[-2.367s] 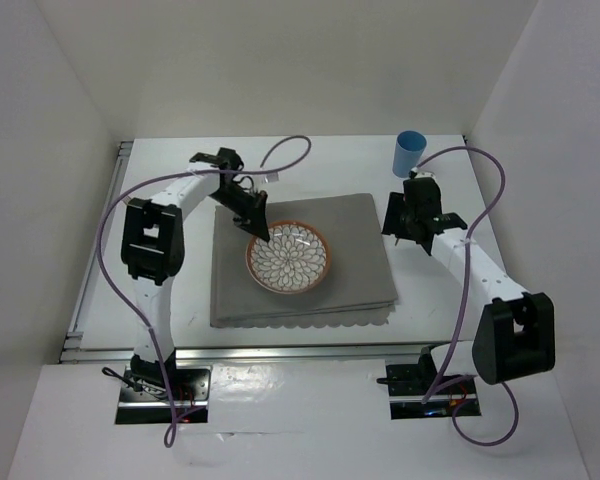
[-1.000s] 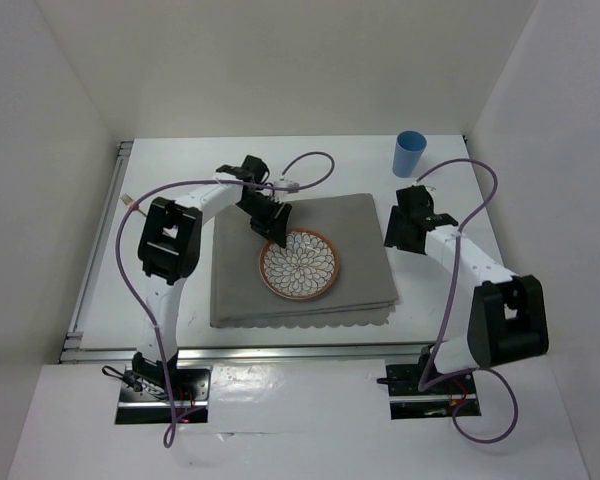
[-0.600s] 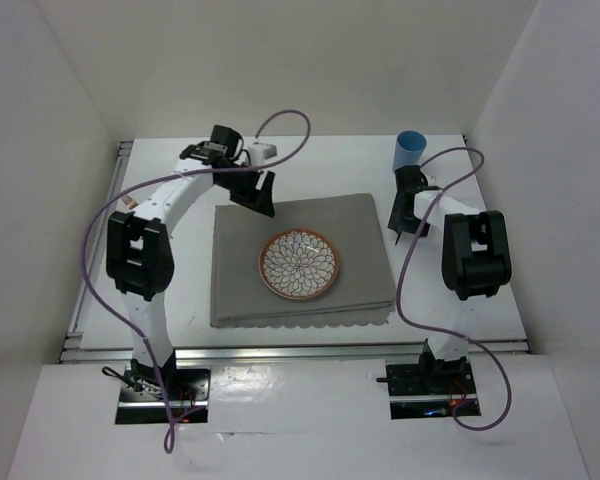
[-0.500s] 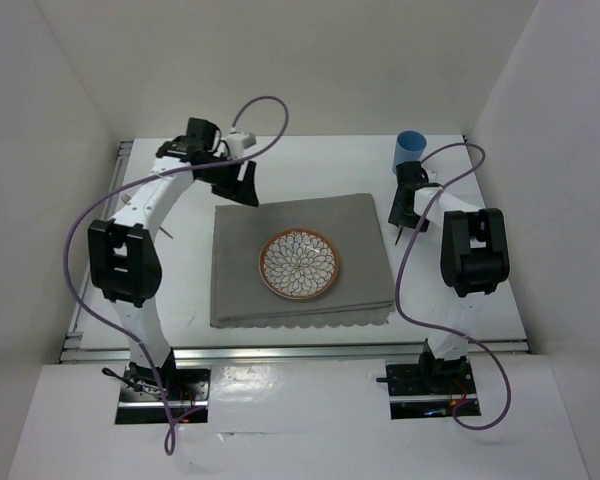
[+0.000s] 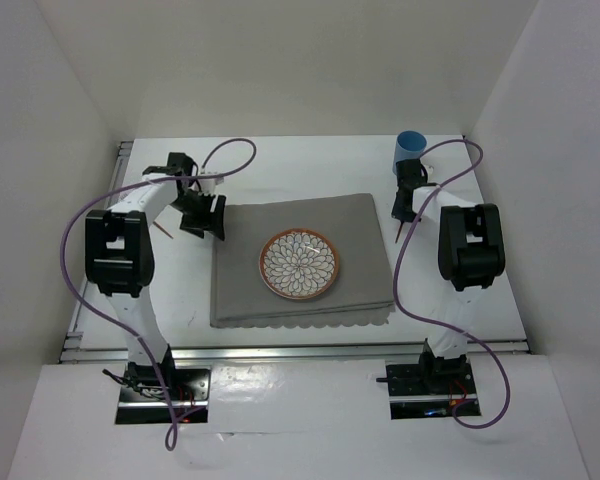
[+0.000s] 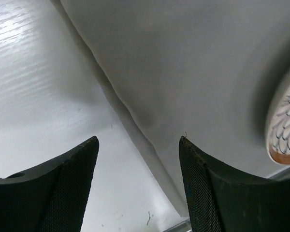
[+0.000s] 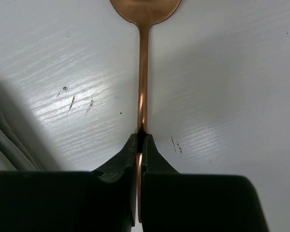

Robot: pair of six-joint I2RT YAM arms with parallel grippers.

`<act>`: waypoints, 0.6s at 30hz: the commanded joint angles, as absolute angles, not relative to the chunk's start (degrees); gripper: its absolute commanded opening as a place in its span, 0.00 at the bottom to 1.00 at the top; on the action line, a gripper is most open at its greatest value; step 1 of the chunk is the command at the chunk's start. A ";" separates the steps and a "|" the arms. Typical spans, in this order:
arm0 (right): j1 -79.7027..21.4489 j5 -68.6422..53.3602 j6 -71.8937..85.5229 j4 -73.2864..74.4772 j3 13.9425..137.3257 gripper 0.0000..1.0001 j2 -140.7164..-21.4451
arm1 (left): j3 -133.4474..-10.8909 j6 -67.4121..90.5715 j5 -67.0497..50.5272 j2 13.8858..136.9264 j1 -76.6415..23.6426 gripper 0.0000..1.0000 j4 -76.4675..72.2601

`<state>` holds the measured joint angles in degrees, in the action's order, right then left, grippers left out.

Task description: Set the dinner table for one person

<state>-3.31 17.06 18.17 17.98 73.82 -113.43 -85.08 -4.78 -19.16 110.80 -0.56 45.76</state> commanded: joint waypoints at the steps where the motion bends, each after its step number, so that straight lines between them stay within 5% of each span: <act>1: -2.90 16.52 18.19 18.81 70.59 0.00 -114.35 | -87.18 -5.37 -18.11 114.51 -0.88 0.74 42.98; 4: -2.90 16.52 18.19 17.58 66.29 0.00 -110.49 | -90.17 -4.83 -18.11 118.64 -0.88 0.68 42.28; 9: -5.09 17.75 16.97 16.53 61.53 0.00 -104.08 | -93.43 -3.78 -18.02 123.22 -0.88 0.38 42.28; 18: -9.57 21.97 15.21 16.52 57.49 0.00 -98.79 | -96.59 -3.78 -19.86 125.15 -0.88 0.11 39.73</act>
